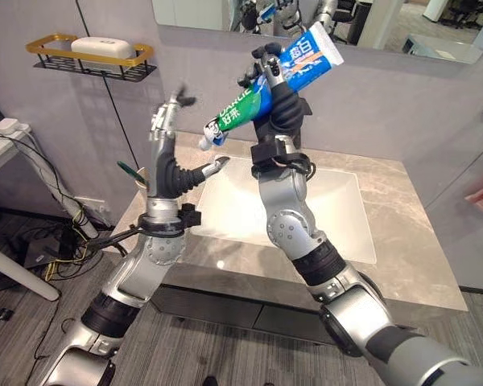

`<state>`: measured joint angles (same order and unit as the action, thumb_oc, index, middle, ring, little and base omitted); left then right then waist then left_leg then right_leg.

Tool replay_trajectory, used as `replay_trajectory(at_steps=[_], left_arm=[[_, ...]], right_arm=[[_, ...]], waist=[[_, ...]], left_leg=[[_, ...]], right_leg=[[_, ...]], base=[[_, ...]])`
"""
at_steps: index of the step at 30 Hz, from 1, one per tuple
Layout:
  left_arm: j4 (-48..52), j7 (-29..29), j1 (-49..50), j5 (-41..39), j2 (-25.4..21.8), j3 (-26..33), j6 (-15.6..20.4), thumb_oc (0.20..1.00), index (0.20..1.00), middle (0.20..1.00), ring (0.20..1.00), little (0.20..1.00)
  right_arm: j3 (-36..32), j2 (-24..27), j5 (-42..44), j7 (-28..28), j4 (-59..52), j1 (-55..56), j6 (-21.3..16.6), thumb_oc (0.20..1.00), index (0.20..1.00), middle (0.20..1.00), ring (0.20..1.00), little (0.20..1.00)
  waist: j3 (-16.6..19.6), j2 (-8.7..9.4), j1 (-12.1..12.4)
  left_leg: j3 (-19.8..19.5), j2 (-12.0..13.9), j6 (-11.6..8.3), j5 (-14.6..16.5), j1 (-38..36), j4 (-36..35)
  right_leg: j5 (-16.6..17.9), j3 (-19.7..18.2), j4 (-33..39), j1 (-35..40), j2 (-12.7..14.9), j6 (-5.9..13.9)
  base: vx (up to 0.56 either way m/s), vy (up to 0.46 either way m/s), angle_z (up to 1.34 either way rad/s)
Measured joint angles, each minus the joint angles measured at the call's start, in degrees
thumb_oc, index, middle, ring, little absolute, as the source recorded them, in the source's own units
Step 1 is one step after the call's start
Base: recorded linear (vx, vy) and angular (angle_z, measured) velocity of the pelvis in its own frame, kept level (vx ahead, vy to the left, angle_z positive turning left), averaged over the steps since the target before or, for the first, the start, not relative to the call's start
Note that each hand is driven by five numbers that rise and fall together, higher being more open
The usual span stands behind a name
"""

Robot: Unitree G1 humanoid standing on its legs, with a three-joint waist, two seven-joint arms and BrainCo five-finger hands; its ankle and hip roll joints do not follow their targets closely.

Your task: Put brush and paste in cup on sink, flatten towel.

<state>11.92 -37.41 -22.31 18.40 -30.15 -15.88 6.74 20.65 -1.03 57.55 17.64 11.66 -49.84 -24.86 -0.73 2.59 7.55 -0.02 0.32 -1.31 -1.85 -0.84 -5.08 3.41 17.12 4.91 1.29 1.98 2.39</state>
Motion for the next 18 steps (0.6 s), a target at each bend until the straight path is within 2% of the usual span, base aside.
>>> replay_trajectory(at_steps=[5,7,9,12,14,17,18], left_arm=[[3.32,-1.18,4.23,0.27,-2.87,6.53,1.15,1.0,1.0,1.0,1.0,1.0],[4.41,-2.18,9.38,0.06,-3.35,12.77,1.81,1.0,1.0,1.0,1.0,1.0],[3.93,-2.91,12.57,-0.12,-3.91,15.48,2.03,1.0,1.0,1.0,1.0,1.0],[2.73,-4.16,17.25,-0.83,-3.43,19.82,2.44,1.0,1.0,1.0,1.0,1.0],[0.23,-4.58,19.98,-2.19,-3.45,20.72,3.1,1.0,1.0,1.0,1.0,1.0],[-6.94,-4.38,24.91,-7.16,-3.27,22.75,2.63,1.0,1.0,1.0,1.0,1.0],[-8.0,-3.52,27.42,-7.41,-3.22,23.89,2.69,1.0,1.0,1.0,1.0,1.0]], right_arm=[[-0.3,0.9,-2.52,1.06,0.38,0.18,-0.02,0.2,0.2,0.2,0.2,0.2],[-0.78,2.41,-3.81,1.3,0.44,0.29,-0.06,0.2,0.2,0.2,0.2,0.2],[-3.24,4.32,-4.4,1.84,0.51,0.43,-0.03,0.2,0.2,0.2,0.2,0.2],[-4.25,4.42,-4.49,2.33,0.83,0.45,-0.05,0.2,0.2,0.2,0.2,0.2],[-4.38,4.55,-4.75,2.32,1.69,0.43,-0.05,0.2,0.2,0.2,0.2,0.2],[-4.55,7.85,-8.11,2.6,2.54,0.48,0.98,0.2,0.2,0.2,0.2,0.2],[-4.29,10.15,-11.99,3.49,2.19,0.48,2.65,0.2,0.2,0.2,0.2,0.2]], waist=[[-0.07,-0.1,1.72],[-0.07,-0.1,2.18],[-0.02,0.04,4.4],[0.01,0.2,4.92],[-0.08,0.33,6.74],[-1.08,1.93,8.45],[-1.77,2.99,10.45]], left_leg=[[-1.11,-0.03,-0.21,0.02,0.29,-0.02],[-1.67,-0.06,-0.34,0.1,0.41,-0.01],[-2.96,-0.16,-0.3,-0.18,0.92,-0.01],[-4.27,-0.37,-0.42,-0.51,1.05,0.0],[-4.47,-0.44,-0.44,-0.5,1.33,-0.01],[-7.15,-0.76,-0.92,-0.9,2.24,0.01],[-7.3,-0.83,-1.0,-0.84,2.27,0.0]], right_leg=[[-0.31,0.97,-0.01,0.57,0.02,0.07],[-0.49,1.59,0.0,0.63,0.03,0.06],[-0.65,2.66,0.0,0.64,0.08,0.22],[-0.99,4.08,-0.01,0.87,0.2,0.35],[-1.07,4.11,-0.01,0.89,0.25,0.4],[-1.57,6.97,0.01,0.89,0.44,0.47],[-1.65,7.07,0.01,0.9,0.51,0.5]], base=[[-0.02,-0.002,0.1],[-0.01,0.003,0.16],[-0.02,0.006,0.28],[-0.02,0.01,0.26],[-0.02,0.013,0.14],[-0.01,0.016,0.43],[-0.04,0.028,0.15]])
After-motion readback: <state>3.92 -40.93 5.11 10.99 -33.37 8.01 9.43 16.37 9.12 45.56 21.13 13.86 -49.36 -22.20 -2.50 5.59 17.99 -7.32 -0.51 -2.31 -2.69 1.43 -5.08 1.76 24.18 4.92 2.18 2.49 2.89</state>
